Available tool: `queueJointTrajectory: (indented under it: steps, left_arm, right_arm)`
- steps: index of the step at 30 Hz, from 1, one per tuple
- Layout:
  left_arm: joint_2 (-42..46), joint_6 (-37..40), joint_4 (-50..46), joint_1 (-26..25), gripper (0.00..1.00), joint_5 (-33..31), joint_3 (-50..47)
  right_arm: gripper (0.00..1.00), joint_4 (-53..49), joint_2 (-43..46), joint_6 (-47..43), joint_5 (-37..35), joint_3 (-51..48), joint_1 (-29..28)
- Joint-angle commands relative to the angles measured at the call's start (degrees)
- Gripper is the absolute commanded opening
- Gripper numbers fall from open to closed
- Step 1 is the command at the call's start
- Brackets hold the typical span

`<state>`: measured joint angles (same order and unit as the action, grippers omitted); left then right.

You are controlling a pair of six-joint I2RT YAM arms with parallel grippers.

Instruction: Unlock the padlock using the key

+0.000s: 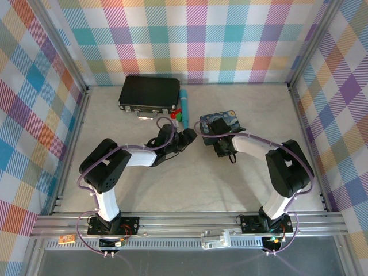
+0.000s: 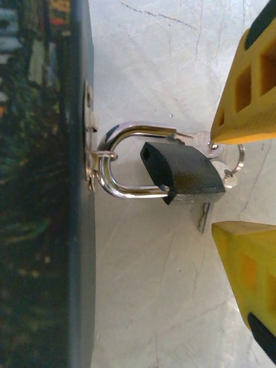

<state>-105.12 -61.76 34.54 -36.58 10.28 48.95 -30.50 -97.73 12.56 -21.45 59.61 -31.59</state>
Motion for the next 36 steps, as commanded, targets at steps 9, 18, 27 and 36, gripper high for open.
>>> queueJointTrajectory:
  steps: [9,18,27,36]
  left_arm:
    - [0.79,-1.35,4.26,1.26,0.6,0.88,-0.66]
    - [3.0,-3.56,8.88,2.78,0.59,-0.03,-3.52]
    - [3.61,-4.06,10.0,3.0,0.59,1.09,-3.97]
    - [4.39,-4.26,11.77,3.16,0.59,1.82,-4.26]
  right_arm:
    - [0.36,0.42,-4.37,-0.54,-3.15,4.73,-0.62]
    - [0.36,-2.38,-5.9,2.4,-5.6,5.4,-1.19]
    - [0.36,-4.69,-7.05,3.27,-6.59,6.3,-1.37]
    - [0.23,-4.66,-8.37,3.07,-5.14,7.09,-1.38]
